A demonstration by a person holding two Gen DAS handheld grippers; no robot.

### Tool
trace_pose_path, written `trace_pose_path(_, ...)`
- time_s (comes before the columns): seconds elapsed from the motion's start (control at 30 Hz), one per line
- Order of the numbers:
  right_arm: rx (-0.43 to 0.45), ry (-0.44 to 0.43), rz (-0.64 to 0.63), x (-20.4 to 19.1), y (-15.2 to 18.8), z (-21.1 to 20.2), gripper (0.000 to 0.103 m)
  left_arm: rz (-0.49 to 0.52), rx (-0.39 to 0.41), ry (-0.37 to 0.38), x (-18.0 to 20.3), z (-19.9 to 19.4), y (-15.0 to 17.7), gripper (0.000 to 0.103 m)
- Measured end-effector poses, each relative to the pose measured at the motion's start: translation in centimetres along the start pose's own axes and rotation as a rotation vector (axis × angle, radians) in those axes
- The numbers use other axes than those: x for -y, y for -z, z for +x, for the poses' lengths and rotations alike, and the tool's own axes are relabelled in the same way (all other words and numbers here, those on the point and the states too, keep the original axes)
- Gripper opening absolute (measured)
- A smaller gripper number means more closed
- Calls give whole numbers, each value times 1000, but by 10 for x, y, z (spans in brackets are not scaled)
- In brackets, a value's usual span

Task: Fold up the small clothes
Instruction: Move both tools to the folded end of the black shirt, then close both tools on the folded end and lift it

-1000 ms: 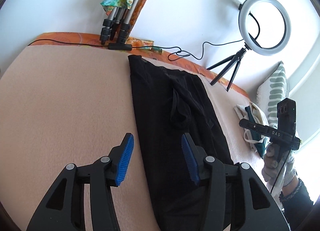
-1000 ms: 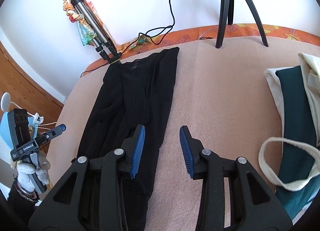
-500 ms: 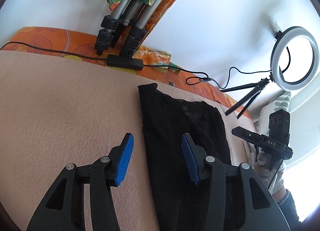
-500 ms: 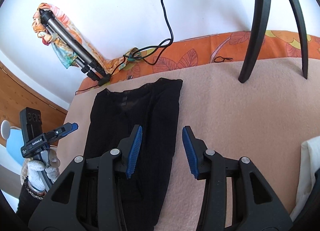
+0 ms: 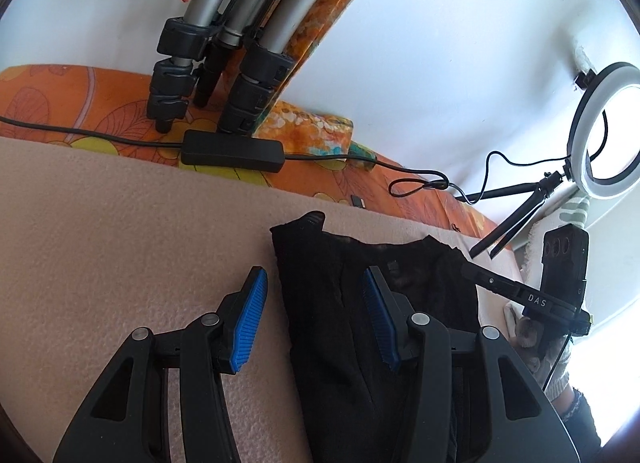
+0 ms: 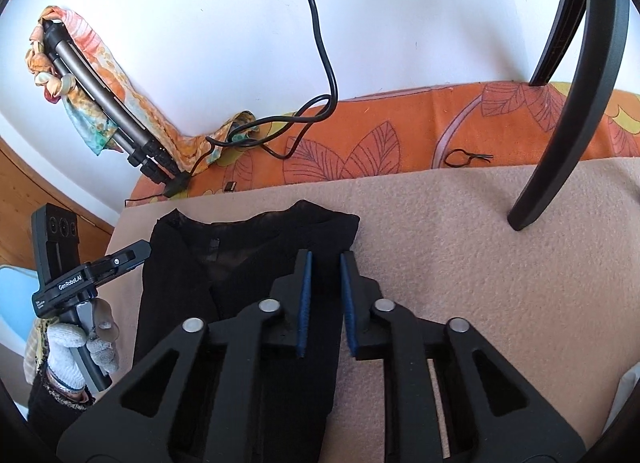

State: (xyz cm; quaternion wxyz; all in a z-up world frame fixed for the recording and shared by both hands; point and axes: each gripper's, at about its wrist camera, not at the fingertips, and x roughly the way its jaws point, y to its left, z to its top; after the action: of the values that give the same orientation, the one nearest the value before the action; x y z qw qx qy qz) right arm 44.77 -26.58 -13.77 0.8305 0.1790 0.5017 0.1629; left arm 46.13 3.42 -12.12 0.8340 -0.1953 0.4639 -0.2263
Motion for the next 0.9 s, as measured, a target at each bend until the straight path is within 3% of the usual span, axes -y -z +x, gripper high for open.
trace_pose_path(0.03,0,-2,-7,0,-1,0,7,17,4,-7,2,1,0,43)
trace_pose_path(0.1,14,6,-19,0,-2,-2,4,71,5,-22,11,7,-2,3)
trace_pose_path(0.27,46,15,-23,9,-11,-10,4,54,20,-12,11,9,-11,3)
trace_pose_path(0.33,44,-5,-25,12,-13,-14,4,56,6,-14,10,10,-14,10)
trace_pose_path(0.37,38,-20,-10,15,-15,-15,5,52,1,-20,8,10,-15,19)
trace_pose_path(0.4,20,-43,10,19,-16,-14,7,45,-3,-31,8,10,-16,26)
trace_pose_path(0.5,5,-72,41,27,-19,-12,22,34,-4,-11,6,10,-15,35)
trace_pose_path(0.57,-11,-88,30,26,-19,-7,31,33,-24,-9,8,15,-14,36)
trace_pose_path(0.73,-56,-95,-6,12,-17,12,31,71,-27,-11,16,23,-13,36)
trace_pose_path(0.8,-44,-97,-13,9,-17,17,31,96,-21,-18,20,27,-13,28)
trace_pose_path(0.83,-43,-96,-22,6,-18,19,28,116,-31,-27,23,30,-12,17)
trace_pose_path(0.87,-38,-92,-35,3,-18,21,11,130,-50,-25,25,35,-12,4)
trace_pose_path(0.9,-48,-84,-48,0,-18,25,6,137,-44,-17,27,36,-12,5)
